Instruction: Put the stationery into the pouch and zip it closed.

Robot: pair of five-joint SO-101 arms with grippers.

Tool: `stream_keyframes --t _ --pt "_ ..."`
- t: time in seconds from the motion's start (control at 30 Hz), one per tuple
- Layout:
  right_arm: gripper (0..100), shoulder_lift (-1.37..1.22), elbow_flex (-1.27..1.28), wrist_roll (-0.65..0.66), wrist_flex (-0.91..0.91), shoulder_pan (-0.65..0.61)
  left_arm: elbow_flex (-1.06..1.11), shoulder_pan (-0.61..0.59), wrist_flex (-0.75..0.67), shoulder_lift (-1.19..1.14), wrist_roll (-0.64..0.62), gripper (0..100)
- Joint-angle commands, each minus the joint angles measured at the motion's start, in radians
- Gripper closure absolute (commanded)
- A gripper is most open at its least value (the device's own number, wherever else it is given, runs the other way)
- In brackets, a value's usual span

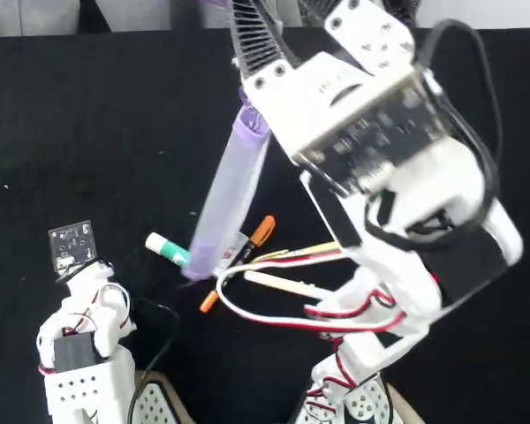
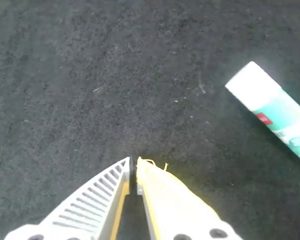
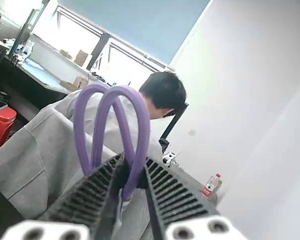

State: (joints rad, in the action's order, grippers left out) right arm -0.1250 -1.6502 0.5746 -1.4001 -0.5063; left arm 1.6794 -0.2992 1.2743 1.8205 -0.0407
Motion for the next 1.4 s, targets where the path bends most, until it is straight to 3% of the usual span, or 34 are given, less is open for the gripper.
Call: stream_keyframes --t 0.0,0.2,0.67,0.83,0.9,1.07,1.27,1.37 --pt "98.8 0.044 -0.008 -0.008 -0.012 0.018 0.018 0.067 0.005 0.005 0.002 97" --pt "98.8 0.041 -0.008 -0.009 -0.028 0.017 0.018 0.216 0.005 0.005 0.002 97" --pt "98.8 0.039 -0.007 -0.009 -0.091 0.012 -0.162 0.252 0.0 0.006 0.011 97" --pt "98.8 0.013 0.062 -0.009 -0.078 0.012 -0.22 0.311 -0.112 0.006 0.273 97" --pt "98.8 -0.007 0.093 -0.009 -0.054 0.012 -0.263 0.344 -0.181 0.006 0.298 97" --pt "98.8 -0.041 0.11 -0.061 0.017 -0.02 -0.38 0.415 -0.252 0.006 0.15 94" --pt "98.8 -0.051 0.119 -0.086 0.038 -0.106 -0.383 0.463 -0.247 0.006 -0.009 69" --pt "98.8 -0.073 0.111 -0.084 0.044 -0.117 -0.312 0.424 -0.249 0.006 -0.106 67"
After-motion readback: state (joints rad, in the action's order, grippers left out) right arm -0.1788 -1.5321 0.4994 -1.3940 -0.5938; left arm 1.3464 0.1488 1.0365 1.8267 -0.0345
